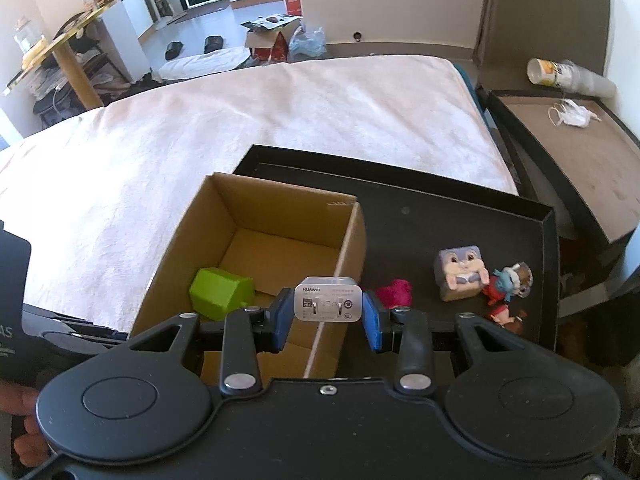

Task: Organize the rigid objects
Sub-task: 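Carry the white charger over the cardboard box with the right gripper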

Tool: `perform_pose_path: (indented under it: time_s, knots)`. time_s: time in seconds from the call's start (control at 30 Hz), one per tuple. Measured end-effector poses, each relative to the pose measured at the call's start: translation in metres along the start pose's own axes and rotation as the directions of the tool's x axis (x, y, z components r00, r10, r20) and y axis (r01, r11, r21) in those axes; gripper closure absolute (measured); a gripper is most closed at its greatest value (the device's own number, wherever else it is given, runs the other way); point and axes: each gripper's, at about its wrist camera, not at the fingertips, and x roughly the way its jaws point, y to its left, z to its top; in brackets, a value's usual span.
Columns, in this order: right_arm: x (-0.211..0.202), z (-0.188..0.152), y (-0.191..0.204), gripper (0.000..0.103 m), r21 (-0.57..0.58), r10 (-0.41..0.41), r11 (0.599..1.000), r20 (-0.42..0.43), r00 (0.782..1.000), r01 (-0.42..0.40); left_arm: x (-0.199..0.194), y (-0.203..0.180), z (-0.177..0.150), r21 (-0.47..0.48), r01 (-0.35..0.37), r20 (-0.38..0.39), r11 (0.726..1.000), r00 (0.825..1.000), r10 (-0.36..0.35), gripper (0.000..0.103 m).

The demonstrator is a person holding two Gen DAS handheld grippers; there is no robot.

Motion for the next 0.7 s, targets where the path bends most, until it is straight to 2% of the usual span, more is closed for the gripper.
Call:
perform_pose_path:
  time_s: [0.7]
  knots:
    - [0.036,0.019,0.064,0.067,-0.094,0.045,0.994,-0.050,0.998,-0.050,0.000,0.009,0.003,0.003,0.030,-0.007,1.000,1.000,-0.030,0.089]
